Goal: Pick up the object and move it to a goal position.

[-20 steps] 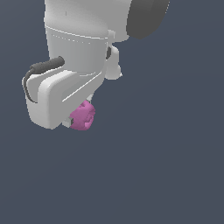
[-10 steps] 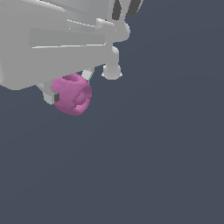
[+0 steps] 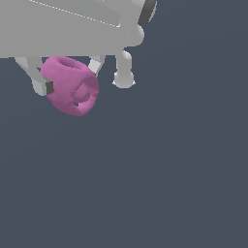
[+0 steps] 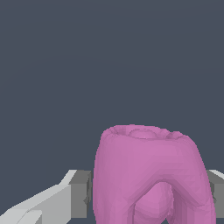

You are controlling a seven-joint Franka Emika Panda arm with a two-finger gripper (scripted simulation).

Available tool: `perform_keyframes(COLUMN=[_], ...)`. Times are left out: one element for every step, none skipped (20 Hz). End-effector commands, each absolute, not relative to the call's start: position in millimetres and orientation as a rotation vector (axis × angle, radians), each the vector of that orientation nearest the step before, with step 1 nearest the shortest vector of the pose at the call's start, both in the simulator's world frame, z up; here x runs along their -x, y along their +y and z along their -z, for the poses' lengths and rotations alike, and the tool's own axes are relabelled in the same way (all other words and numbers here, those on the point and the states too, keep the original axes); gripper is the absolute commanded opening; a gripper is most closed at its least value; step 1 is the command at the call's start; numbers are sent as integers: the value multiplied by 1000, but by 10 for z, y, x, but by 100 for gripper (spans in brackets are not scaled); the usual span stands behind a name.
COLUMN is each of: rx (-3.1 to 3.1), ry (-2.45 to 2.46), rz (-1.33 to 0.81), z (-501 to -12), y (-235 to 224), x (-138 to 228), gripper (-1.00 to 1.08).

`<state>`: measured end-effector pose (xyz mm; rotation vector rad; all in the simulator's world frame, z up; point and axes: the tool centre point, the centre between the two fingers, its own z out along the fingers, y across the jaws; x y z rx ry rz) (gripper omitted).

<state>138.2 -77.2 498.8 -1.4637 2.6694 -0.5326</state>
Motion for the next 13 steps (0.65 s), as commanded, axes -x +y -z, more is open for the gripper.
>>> perform_keyframes(rx=[1452,1449,1446,1444,1442,1441,1440,1439,1439,1439,1439,1438,1438], ry=[2675,2676,2677,2678,2679,2680,2680,2681,2681,2681,2681,2681,2681], rz=[537,538,539,539,540,541,541,541,541,541,541,542,542], z=[-5030,-5041,-5050,-5058,-5064,-5069,-5073,-5076,-5078,-5079,-5079,-5081,-5081], y=[-772,-772,-772,-773,-773,-773,-773,-774,-775,-773,-773,-775,-775], x=[-1384,-1385,-1386,-1387,-1387,-1388,-1389,-1390,-1390,-1391,-1392,-1391,-1392], gripper=[-100,-100,-100,-100,-100,-100,-100,-100,-100,-100,-100,-100,-100])
